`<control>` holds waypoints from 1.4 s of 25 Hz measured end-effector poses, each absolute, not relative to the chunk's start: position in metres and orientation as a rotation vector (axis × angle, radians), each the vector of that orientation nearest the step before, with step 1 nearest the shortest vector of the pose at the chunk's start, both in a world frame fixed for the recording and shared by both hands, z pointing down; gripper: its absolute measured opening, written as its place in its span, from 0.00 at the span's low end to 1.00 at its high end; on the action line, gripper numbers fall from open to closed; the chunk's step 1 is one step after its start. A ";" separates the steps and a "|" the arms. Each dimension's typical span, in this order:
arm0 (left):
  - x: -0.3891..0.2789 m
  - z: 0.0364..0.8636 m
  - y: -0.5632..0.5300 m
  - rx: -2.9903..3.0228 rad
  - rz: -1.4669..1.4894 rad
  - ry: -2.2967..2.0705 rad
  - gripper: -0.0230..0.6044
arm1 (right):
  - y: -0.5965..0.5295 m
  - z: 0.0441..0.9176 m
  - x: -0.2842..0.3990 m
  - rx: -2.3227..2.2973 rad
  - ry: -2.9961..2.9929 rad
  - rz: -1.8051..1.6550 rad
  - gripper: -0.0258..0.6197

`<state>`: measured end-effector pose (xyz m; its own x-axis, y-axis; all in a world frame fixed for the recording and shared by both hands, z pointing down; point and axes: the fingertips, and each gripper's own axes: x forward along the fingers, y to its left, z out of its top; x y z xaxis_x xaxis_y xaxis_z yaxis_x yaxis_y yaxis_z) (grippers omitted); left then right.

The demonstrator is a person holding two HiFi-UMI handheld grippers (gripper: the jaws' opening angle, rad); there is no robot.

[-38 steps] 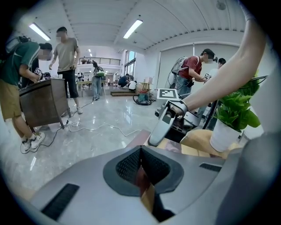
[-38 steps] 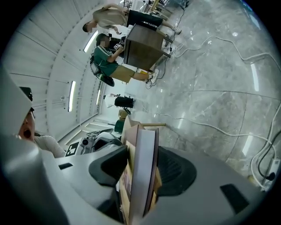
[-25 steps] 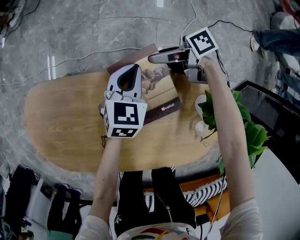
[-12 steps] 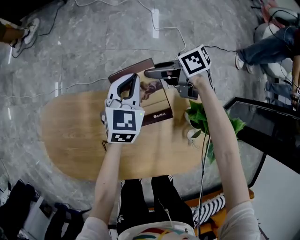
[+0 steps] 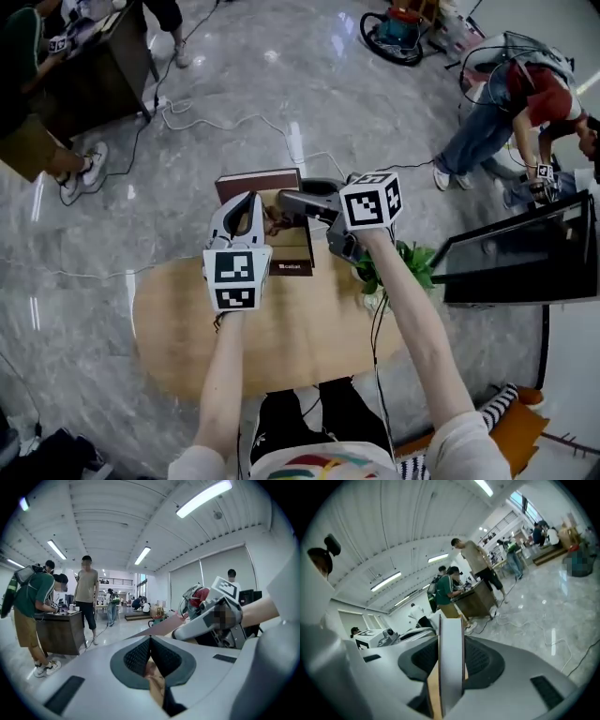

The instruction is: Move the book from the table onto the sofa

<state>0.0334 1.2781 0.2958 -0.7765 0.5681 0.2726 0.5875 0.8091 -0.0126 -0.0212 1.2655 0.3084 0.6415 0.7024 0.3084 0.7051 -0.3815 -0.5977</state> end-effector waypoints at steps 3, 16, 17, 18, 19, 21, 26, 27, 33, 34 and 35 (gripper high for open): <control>0.038 0.245 1.264 -0.891 -0.130 -2.794 0.05 | 1.242 0.252 -0.022 -2.156 -1.333 0.032 0.29; -0.050 0.023 1.014 -0.349 -0.004 -3.223 0.05 | 0.962 0.009 -0.071 -2.028 -2.341 0.190 0.29; -0.063 0.009 0.977 -0.260 0.007 -3.252 0.05 | 0.925 -0.004 -0.081 -1.975 -2.425 0.203 0.29; -0.075 -0.003 0.938 -0.161 0.016 -3.277 0.05 | 0.885 -0.017 -0.089 -1.910 -2.507 0.218 0.29; -0.086 -0.014 0.898 -0.058 0.025 -3.296 0.05 | 0.844 -0.029 -0.097 -1.835 -2.589 0.232 0.29; -0.104 -0.033 0.816 0.144 0.034 -3.313 0.05 | 0.763 -0.050 -0.106 -1.672 -2.748 0.238 0.29; -0.121 -0.064 0.619 0.646 0.019 -3.286 0.05 | 0.571 -0.086 -0.100 -1.190 -3.114 0.119 0.28; -0.120 -0.068 0.582 0.748 0.011 -3.268 0.05 | 0.536 -0.090 -0.095 -1.081 -3.174 0.094 0.28; -0.095 -0.072 0.399 1.192 -0.012 -3.159 0.05 | 0.359 -0.085 -0.052 -0.564 -3.354 0.015 0.28; -0.091 -0.067 0.372 1.266 -0.006 -3.117 0.05 | 0.332 -0.080 -0.044 -0.462 -3.369 0.028 0.28; -0.087 -0.061 0.347 1.340 -0.003 -3.067 0.05 | 0.307 -0.075 -0.036 -0.359 -3.380 0.044 0.28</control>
